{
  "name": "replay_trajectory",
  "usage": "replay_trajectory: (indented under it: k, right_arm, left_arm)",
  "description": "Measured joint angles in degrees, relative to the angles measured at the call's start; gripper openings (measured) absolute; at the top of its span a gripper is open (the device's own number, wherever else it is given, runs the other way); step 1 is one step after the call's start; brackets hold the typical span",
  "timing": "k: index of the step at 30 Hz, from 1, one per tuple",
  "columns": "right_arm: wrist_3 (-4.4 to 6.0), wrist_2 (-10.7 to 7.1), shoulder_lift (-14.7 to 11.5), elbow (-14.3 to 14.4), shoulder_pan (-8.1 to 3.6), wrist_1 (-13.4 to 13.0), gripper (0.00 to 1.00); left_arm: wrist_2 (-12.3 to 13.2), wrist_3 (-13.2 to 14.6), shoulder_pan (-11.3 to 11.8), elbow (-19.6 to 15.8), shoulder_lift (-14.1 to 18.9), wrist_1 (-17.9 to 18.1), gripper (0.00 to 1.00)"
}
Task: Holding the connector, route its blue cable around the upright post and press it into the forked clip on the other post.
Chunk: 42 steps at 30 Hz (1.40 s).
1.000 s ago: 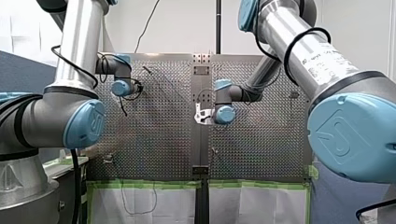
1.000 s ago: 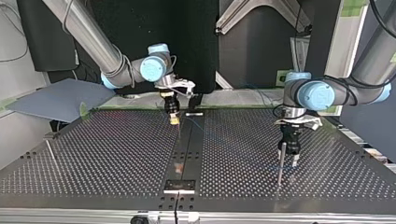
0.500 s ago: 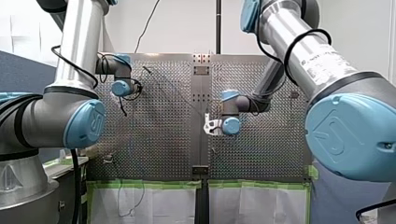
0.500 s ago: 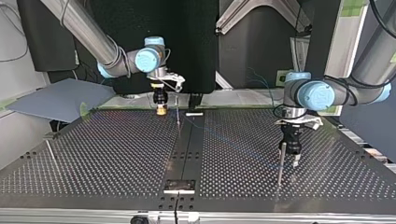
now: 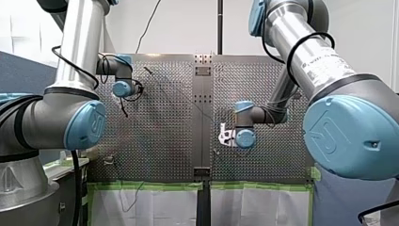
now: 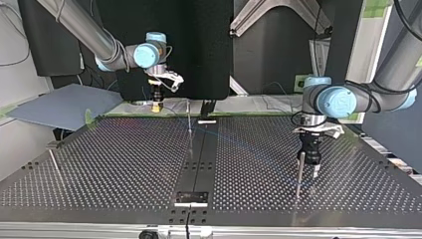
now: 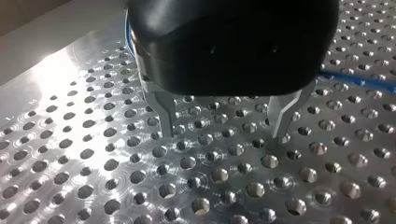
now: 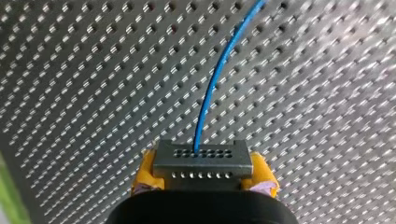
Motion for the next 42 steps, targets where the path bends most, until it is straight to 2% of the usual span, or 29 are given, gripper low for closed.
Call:
replay_trajectory:
  k: [3,11,14,17,20,26,31,37,42]
  right_arm:
    - [0.70,-0.09,0.9,1.5,-0.62,-1.5,0.00]
    - [3.90,-0.80,4.9,5.8,-1.93,-5.8,0.00]
    - [4.99,-1.80,6.6,7.5,-2.22,-7.5,0.00]
    - [5.57,-3.32,8.3,9.3,-2.49,-9.2,0.00]
    - [5.51,-4.44,10.2,11.1,-2.75,-11.1,0.00]
    - [4.32,-5.88,13.7,14.6,-3.20,-14.6,0.00]
    - [3.61,-7.35,15.9,15.4,-3.67,-16.4,0.00]
    - [2.38,-7.59,15.8,14.0,-4.31,-16.2,0.00]
    - [2.15,-7.71,13.9,13.5,-4.58,-16.0,0.00]
  left_arm:
    - [0.0,0.0,0.0,0.0,0.0,0.0,0.98]
    - [0.0,0.1,-0.2,0.0,0.0,0.0,0.98]
    - [0.0,0.1,-0.2,0.0,0.0,-0.1,0.98]
    - [0.0,0.1,-0.2,0.0,0.0,-0.1,0.98]
    - [0.0,0.1,-0.2,0.0,0.0,0.0,0.98]
    - [0.0,0.1,-0.2,0.0,0.0,0.0,0.98]
    - [-0.1,0.1,-0.2,0.0,0.0,0.0,0.98]
    - [-0.1,0.1,-0.2,0.0,0.0,0.0,0.98]
    - [-0.1,0.1,-0.2,0.0,0.0,0.0,0.98]
